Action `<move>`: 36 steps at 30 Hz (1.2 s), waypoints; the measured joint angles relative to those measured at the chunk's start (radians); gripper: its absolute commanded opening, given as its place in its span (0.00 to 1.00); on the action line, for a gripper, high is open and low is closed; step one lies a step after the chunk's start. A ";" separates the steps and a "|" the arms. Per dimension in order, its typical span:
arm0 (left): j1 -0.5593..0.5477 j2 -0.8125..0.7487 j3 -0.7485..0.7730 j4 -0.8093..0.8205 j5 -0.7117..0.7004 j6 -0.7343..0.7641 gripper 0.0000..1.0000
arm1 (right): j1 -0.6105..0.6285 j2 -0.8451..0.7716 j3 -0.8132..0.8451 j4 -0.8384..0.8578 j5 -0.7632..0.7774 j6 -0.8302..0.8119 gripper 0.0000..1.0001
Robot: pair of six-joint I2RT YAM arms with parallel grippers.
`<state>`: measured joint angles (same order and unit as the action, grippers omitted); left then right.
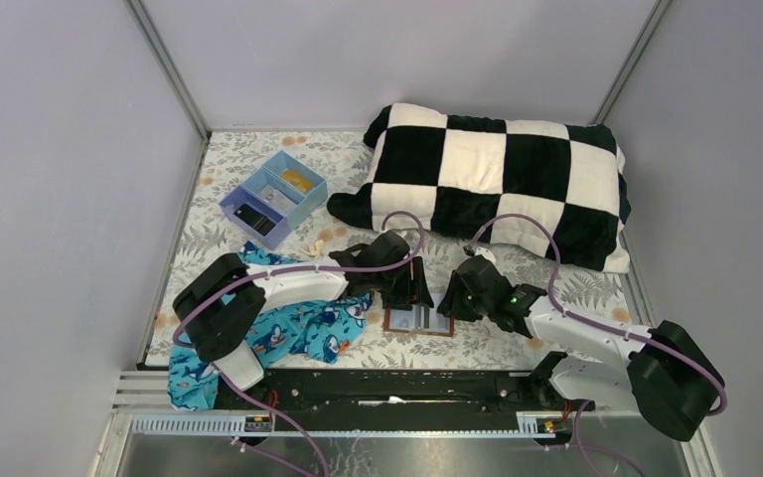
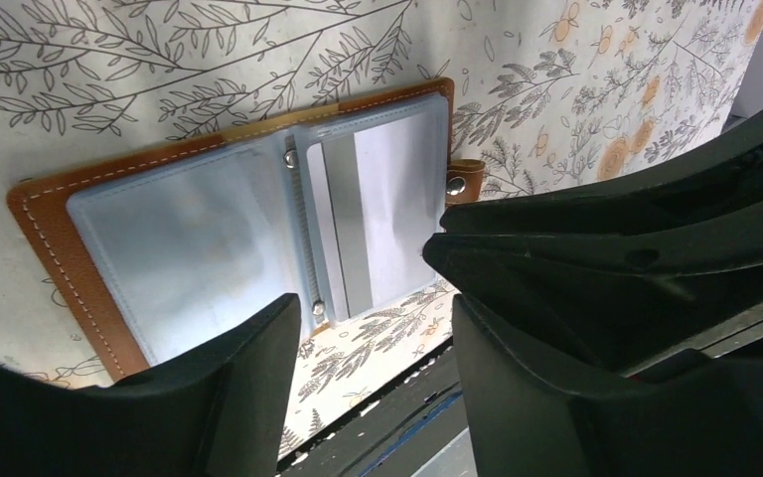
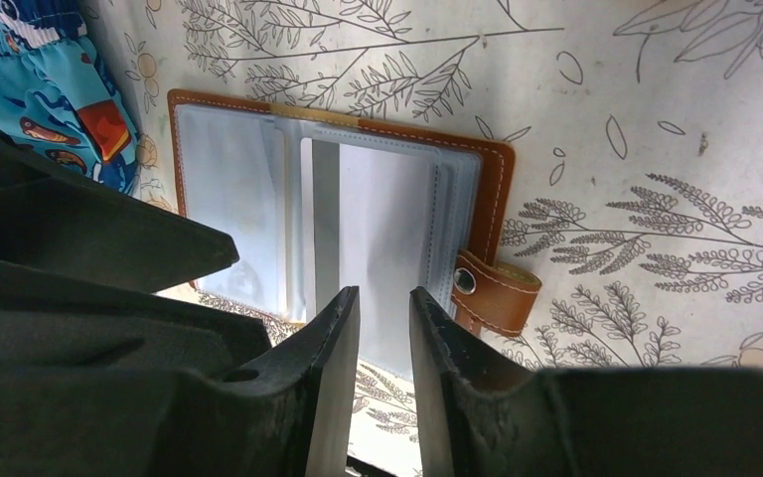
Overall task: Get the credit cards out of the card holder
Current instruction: Remove the credit card from the card holder.
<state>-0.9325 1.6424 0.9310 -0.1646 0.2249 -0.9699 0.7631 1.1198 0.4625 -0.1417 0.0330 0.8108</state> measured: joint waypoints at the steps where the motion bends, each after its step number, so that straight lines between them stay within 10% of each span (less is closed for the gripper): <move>1: 0.002 0.000 -0.006 0.006 0.003 -0.002 0.57 | 0.000 0.005 0.000 0.007 0.000 0.000 0.30; 36: 0.042 0.023 -0.074 0.094 0.064 -0.026 0.46 | 0.000 0.031 -0.025 0.077 0.026 0.016 0.28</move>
<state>-0.8902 1.6653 0.8570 -0.0708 0.2890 -0.9955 0.7631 1.1511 0.4377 -0.0650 0.0586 0.8268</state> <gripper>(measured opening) 0.460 0.280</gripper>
